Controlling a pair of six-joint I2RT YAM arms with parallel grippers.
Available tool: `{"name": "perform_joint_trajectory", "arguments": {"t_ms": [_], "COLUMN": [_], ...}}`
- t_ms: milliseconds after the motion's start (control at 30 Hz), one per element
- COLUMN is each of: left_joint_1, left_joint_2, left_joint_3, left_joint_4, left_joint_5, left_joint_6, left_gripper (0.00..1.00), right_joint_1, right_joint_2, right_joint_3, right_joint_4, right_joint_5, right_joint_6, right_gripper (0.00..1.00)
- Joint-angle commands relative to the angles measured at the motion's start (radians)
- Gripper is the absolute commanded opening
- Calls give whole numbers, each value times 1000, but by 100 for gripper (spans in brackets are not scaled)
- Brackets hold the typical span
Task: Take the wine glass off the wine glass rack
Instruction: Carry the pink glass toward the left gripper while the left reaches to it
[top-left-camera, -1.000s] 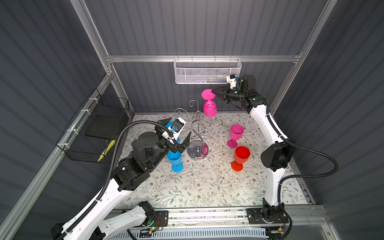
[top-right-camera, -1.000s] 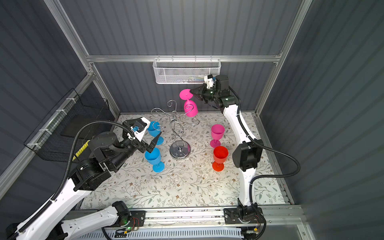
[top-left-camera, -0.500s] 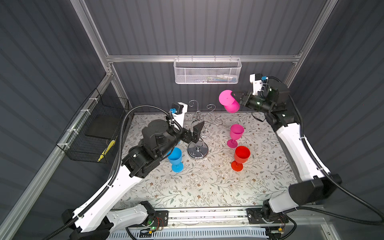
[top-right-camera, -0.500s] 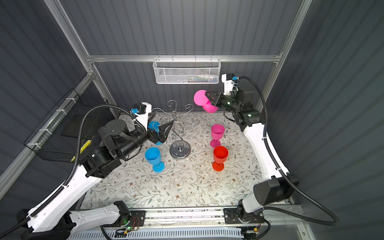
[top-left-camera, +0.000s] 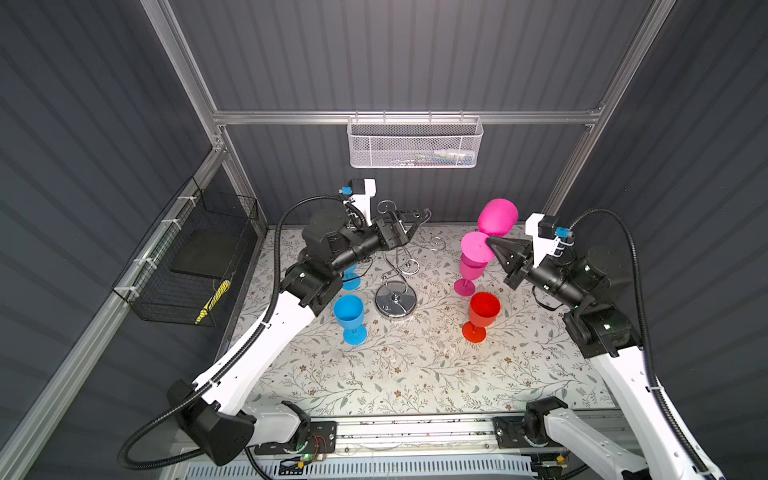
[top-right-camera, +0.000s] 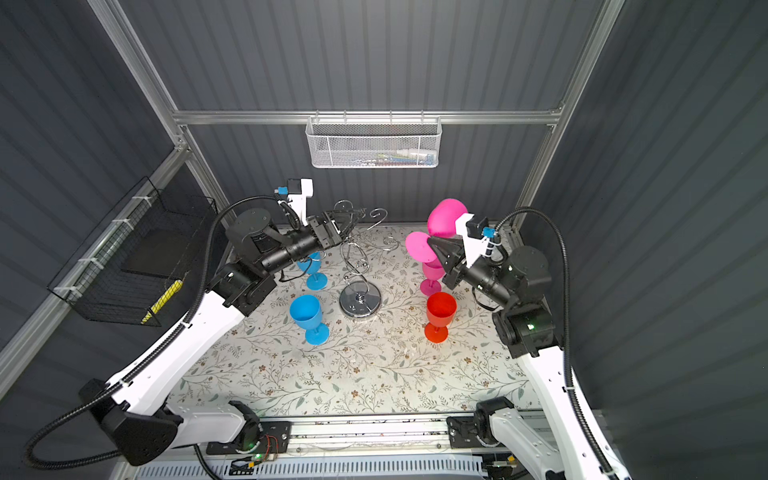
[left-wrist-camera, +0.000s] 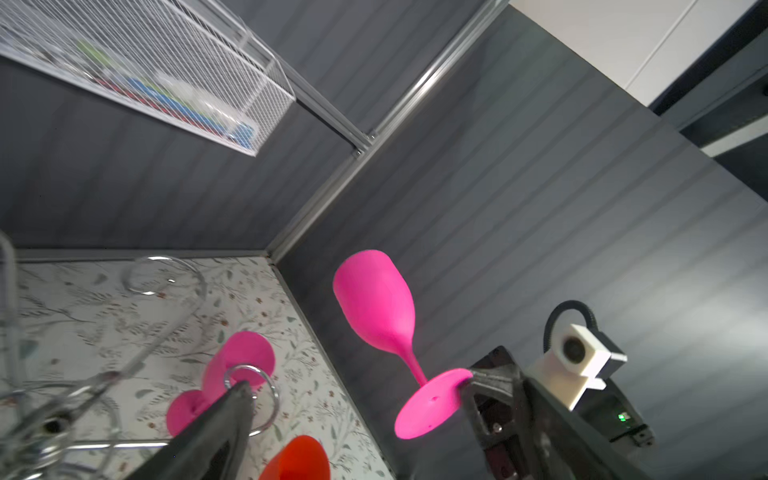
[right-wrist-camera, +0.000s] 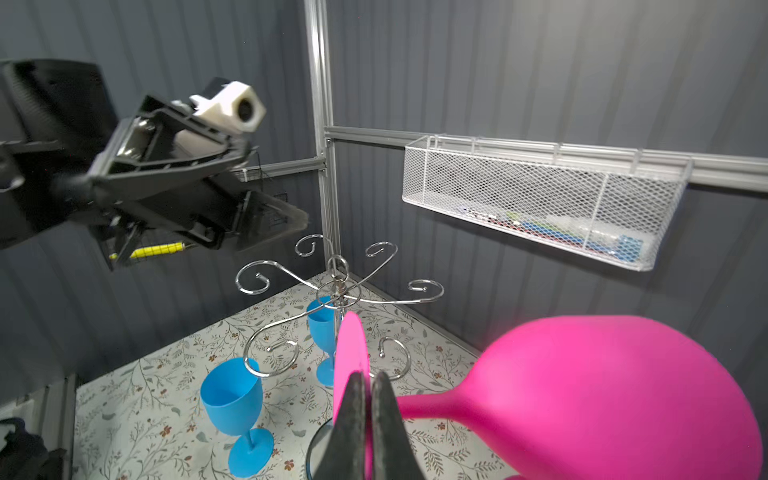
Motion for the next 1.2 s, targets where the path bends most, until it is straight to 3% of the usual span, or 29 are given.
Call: {"name": "perform_joint_trajectory", "arguments": {"t_ms": [0, 100, 200, 333, 600, 800, 1033, 1167], "left_joint_1": [-1, -6, -39, -91, -98, -107, -110, -110], "left_joint_2": [37, 103, 152, 181, 197, 200, 193, 201], "left_joint_3": [14, 38, 65, 126, 138, 148, 152, 153], "left_joint_4": [166, 213, 205, 51, 1, -86, -124, -125], "left_joint_5": [203, 324, 404, 435, 471, 481, 480, 490], "left_joint_6": [-172, -249, -257, -133, -86, -6, 42, 43], "left_gripper": [96, 90, 84, 77, 65, 47, 42, 34], "right_joint_1": [23, 57, 115, 178, 279, 302, 324, 345], "right_joint_2": [-60, -71, -70, -56, -45, -25, -16, -7], "right_joint_3": [-50, -45, -31, 3, 26, 71, 89, 102], "right_joint_4": [120, 66, 14, -61, -122, -174, -192, -213], "right_joint_5": [-82, -135, -100, -80, 48, 56, 70, 82], "right_joint_6": [-193, -319, -444, -554, -730, -782, -810, -832], "right_gripper": [0, 0, 0, 0, 0, 0, 0, 0]}}
